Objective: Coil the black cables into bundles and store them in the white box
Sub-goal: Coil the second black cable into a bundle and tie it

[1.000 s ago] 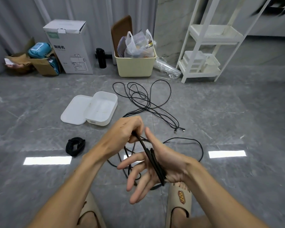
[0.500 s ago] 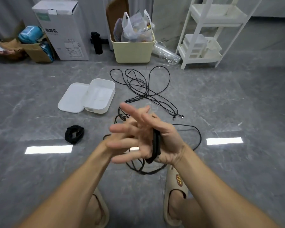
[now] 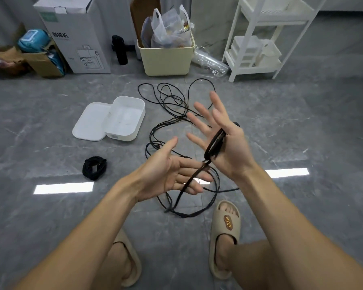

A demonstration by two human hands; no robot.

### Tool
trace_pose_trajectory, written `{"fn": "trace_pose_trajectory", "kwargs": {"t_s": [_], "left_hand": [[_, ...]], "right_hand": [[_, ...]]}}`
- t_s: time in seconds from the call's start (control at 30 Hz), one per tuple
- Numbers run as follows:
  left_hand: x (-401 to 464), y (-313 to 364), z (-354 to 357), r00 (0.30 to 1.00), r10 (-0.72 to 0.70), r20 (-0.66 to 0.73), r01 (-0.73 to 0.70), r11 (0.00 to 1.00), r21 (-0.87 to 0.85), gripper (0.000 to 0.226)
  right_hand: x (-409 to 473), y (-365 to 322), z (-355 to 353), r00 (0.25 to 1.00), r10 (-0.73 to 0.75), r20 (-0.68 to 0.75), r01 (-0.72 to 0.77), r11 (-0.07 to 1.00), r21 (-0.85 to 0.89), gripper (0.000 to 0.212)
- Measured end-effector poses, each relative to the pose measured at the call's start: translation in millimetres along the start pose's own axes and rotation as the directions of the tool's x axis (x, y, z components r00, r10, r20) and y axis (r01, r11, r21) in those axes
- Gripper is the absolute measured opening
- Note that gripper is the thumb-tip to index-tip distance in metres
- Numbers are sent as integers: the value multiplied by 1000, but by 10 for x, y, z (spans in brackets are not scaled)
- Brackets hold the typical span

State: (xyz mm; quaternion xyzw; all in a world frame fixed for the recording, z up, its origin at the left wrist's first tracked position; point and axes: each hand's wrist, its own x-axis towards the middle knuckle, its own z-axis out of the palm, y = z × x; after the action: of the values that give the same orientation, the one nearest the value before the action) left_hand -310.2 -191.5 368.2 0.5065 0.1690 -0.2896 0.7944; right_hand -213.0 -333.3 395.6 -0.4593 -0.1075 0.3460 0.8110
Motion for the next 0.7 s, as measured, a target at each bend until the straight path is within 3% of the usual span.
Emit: {"fn": "trace_pose_trajectory", "kwargs": {"t_s": [0.1,0.17,0.27,0.33,0.4,0.5,0.6,0.7], "left_hand": [[-70,31,-16,1000,10,-2,-10,998,70,95],[-101,72,-71,999,24,-48,-19,994,105,94],[-142,134,-67,992,50,-120,-24,978,207,88],[-171,163,-21,972,100,-212,-27,947,322,80],[-183,172,16,925,222,-308,-58,885,463,67],[-127,137,9,844,420,-332,-139,771,621,57],[-93,131,-16,767,526,-368,-194,736,648,60],[-76,142,25,752,553,-358,-290,766,574,52]], "right_hand": [[14,-3,-158,996,-32,-82,-1,930,-368,36],[7,13,-256,994,-15,-107,-43,853,-519,38],[-20,51,-301,990,105,-97,-142,724,-675,37],[-43,91,-295,961,261,-92,-246,654,-715,33],[-89,113,-254,880,471,-66,-370,590,-717,29],[-184,94,-152,662,747,59,-520,514,-682,32],[-232,88,-61,505,835,220,-566,512,-646,66],[-239,90,18,384,839,384,-589,544,-598,104]]}}
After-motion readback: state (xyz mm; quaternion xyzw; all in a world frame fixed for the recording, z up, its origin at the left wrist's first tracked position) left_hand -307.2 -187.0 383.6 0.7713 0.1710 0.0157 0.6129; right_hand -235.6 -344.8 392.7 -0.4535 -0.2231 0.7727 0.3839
